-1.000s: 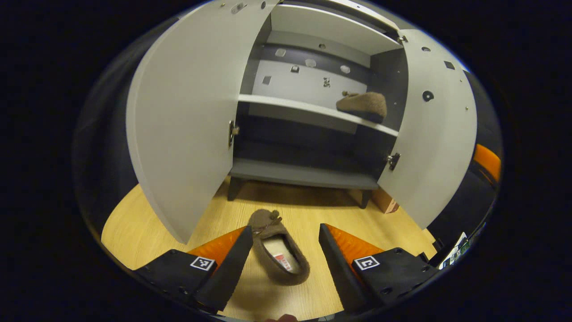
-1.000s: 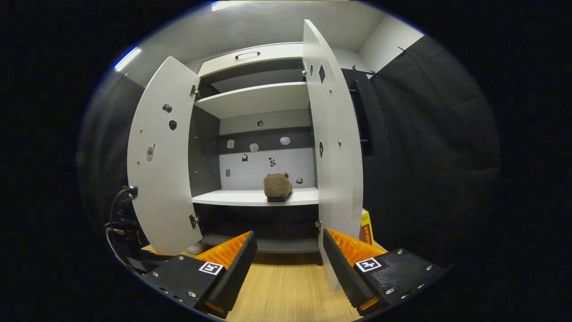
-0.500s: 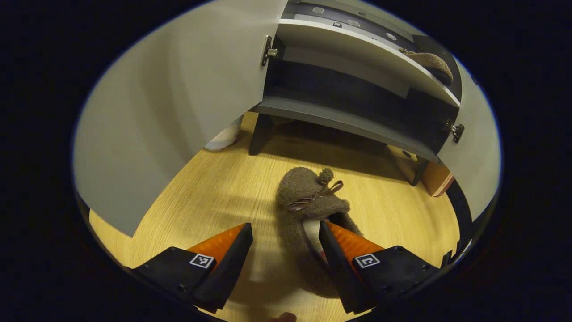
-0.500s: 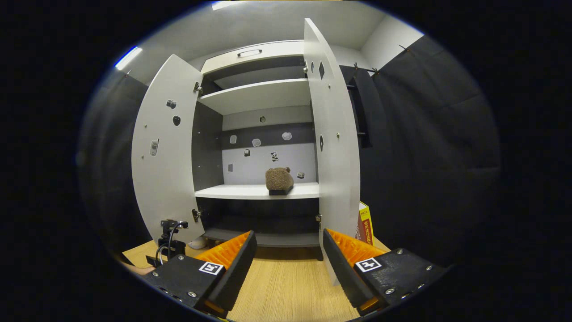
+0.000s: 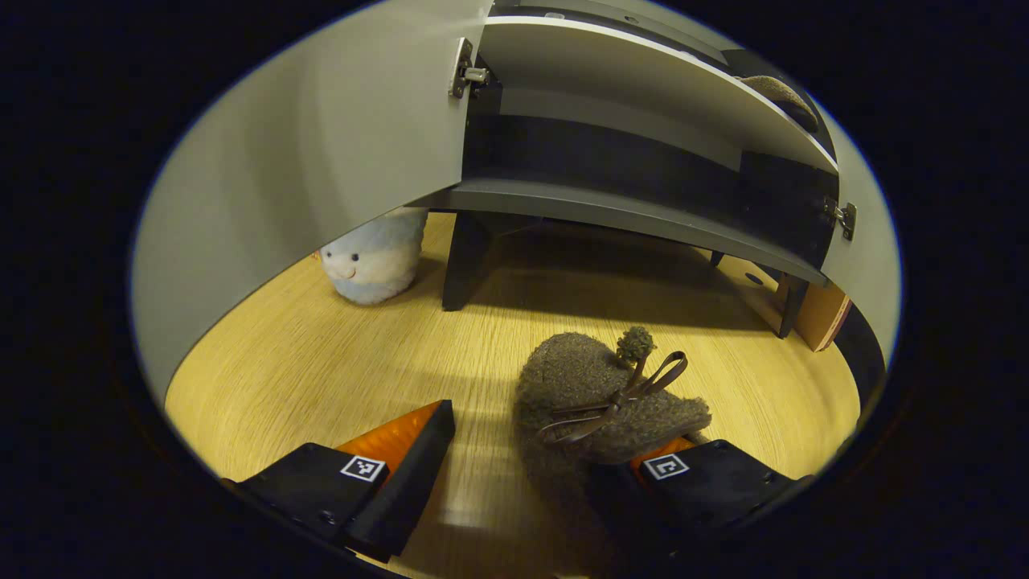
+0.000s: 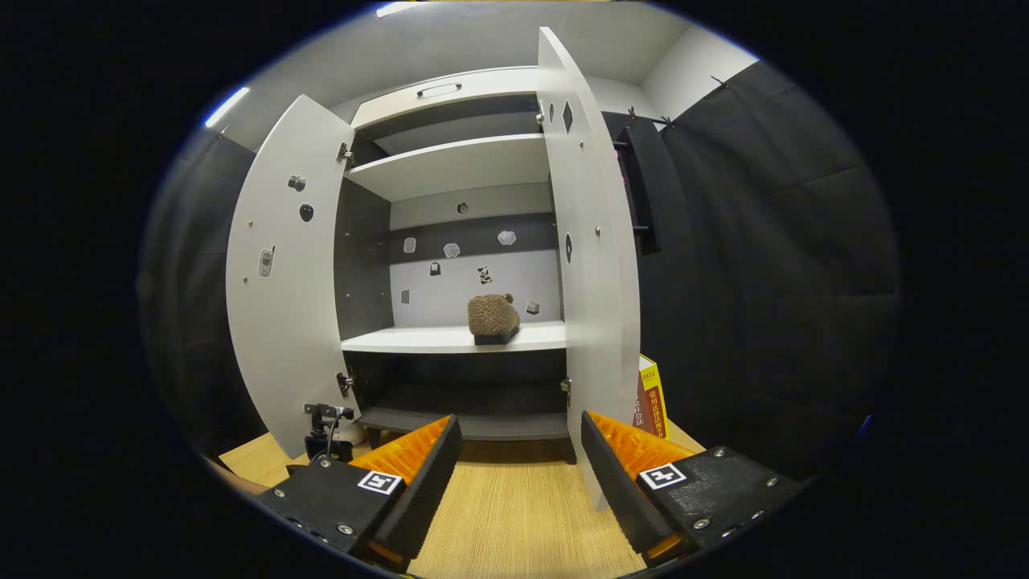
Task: Grab one shoe with the right hand and put it into the shoe cabinet, grab the other shoe with the left hand and put it into the shoe cabinet; then close the right door with the right hand and the left door with the left hand.
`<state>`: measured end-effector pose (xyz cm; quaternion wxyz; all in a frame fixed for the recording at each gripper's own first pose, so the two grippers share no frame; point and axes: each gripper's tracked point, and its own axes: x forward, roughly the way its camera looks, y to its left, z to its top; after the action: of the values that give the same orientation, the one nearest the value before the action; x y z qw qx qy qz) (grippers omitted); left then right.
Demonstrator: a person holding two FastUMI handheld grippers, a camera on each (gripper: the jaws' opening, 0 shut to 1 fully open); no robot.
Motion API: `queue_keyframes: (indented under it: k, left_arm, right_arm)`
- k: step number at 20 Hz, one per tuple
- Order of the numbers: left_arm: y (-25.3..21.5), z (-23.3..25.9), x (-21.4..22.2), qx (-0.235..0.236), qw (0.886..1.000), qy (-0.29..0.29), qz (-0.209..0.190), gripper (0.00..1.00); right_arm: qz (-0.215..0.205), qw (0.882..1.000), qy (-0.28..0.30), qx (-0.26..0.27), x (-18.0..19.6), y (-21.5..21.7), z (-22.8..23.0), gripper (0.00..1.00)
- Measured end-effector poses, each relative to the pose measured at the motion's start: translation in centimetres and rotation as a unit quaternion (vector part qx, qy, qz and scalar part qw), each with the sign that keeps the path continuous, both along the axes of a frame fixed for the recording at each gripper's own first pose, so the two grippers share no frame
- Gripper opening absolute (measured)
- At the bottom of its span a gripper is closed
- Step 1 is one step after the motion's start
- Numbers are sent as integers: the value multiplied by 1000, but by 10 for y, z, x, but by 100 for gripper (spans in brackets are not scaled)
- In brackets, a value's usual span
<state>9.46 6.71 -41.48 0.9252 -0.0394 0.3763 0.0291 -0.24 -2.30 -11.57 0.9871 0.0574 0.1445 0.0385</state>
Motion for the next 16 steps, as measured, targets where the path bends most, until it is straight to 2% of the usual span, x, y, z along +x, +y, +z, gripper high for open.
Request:
queue_keyframes:
  k: [1, 2, 3, 4, 5, 7, 8, 11, 16]
  left_arm:
    - [-6, 1, 2, -1, 1000, -5, -11, 96]
    - [-11, 3, 5, 1, 1000, -11, -25, 80]
    - [-12, 4, 8, 12, 999, -15, -30, 71]
    - [-10, 4, 11, 24, 999, -15, -34, 49]
    - [-7, 7, 16, 32, 999, -16, -34, 49]
    - [-4, 13, 22, 49, 998, -13, -35, 22]
    - [-3, 13, 13, 58, 998, -11, -33, 16]
    - [-8, 50, -1, 40, 998, -33, -20, 12]
    - [-27, 163, -32, 28, 994, -100, -19, 13]
  right_arm:
    - [2, 1000, 3, 1, -1, 1, -1, 92]
    - [4, 1000, 5, 1, 0, 3, -3, 92]
    - [7, 1000, 6, 1, 1, 5, -3, 92]
    - [10, 1000, 6, 1, 2, 7, -3, 92]
    - [12, 1000, 5, 1, 2, 8, -2, 92]
    - [17, 1000, 1, 1, 2, 11, 1, 92]
    - [19, 1000, -1, 1, 2, 11, 1, 92]
    - [20, 1000, -1, 0, 1, 9, 2, 92]
    - [13, 1000, 1, -1, 1, 3, -1, 92]
